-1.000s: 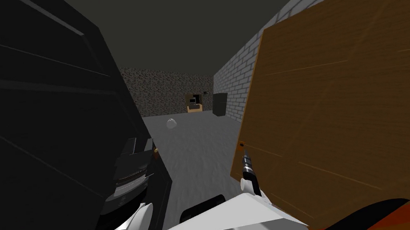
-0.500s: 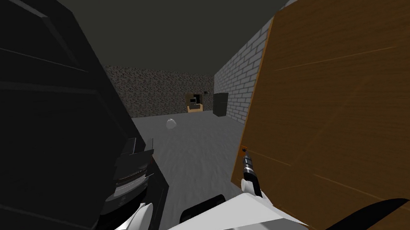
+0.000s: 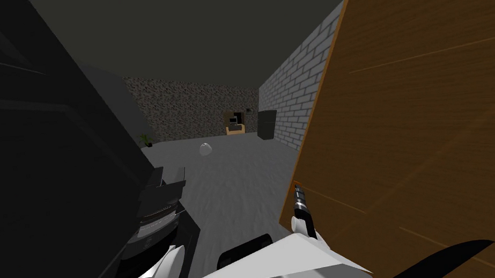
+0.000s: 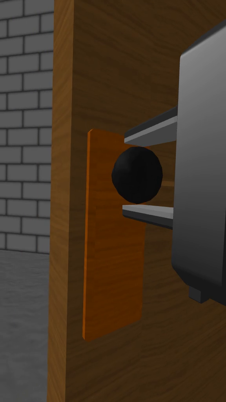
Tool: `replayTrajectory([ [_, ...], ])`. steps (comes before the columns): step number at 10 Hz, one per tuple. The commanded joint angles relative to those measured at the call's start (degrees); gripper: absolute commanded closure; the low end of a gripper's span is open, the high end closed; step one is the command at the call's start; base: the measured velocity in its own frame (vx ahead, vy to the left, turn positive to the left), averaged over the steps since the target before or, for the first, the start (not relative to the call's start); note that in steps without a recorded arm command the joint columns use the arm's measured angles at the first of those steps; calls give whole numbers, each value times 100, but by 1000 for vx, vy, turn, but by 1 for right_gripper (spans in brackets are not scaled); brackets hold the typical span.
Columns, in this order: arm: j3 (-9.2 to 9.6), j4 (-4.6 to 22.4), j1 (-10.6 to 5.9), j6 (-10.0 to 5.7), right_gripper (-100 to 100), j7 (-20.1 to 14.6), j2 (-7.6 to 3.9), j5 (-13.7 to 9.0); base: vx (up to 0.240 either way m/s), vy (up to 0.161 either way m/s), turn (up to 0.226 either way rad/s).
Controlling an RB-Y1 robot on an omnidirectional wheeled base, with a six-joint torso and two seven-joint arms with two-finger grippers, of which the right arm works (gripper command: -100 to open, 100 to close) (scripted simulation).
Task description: Push the door open
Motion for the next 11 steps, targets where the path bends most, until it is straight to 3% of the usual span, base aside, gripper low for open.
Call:
replayTrajectory([
  [1, 5, 11, 14, 7, 100, 0, 17, 1, -30, 25, 1],
  [4, 5, 11, 14, 7, 100, 0, 17, 1, -9, 8, 0],
  [5, -80, 24, 25, 34, 100, 35, -5, -51, 109, -29, -27],
  [11, -441, 10, 32, 78, 100, 161, -63, -270, 188, -61, -36],
])
